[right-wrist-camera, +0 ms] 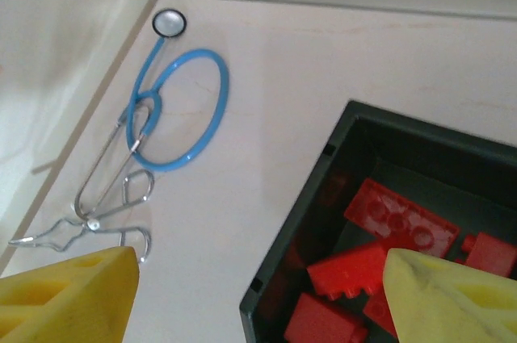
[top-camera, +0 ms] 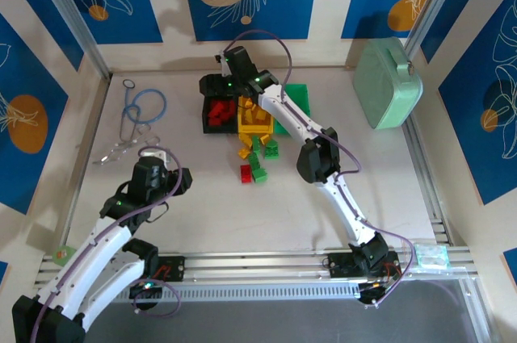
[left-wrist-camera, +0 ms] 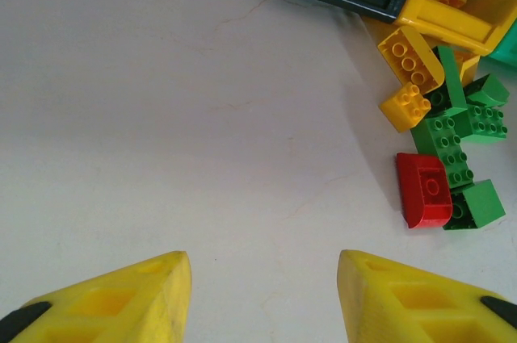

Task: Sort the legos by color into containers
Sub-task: Place the lego in the container, then pick up the lego from the center of the table.

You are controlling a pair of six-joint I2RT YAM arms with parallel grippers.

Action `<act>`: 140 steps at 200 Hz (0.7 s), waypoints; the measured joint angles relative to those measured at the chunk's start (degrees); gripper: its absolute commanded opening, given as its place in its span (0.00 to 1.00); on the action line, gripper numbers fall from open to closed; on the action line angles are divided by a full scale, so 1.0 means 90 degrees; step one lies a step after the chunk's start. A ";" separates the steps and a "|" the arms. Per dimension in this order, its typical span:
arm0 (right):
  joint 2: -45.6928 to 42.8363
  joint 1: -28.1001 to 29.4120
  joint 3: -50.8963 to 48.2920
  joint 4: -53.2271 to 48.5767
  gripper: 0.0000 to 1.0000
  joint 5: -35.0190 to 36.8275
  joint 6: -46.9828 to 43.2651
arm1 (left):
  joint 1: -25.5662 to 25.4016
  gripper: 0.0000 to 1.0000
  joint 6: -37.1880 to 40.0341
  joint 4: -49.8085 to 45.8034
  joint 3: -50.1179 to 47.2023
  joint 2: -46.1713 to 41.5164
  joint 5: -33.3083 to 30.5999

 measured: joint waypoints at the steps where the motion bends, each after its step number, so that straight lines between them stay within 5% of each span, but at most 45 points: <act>1: -0.0017 0.0000 -0.0032 -0.0007 0.79 0.0000 0.0000 | 0.0000 0.51 0.0000 0.0000 0.0000 0.0002 0.0002; 62: -0.1226 0.0027 -0.2166 -0.0036 0.76 0.0153 -0.0010 | -0.0223 0.58 0.0010 0.0355 0.0000 0.0563 0.0299; 140: -0.4078 0.0061 -0.6057 0.1129 0.76 0.0799 0.0109 | -0.1088 0.63 0.0002 0.1248 0.0109 0.1984 0.0442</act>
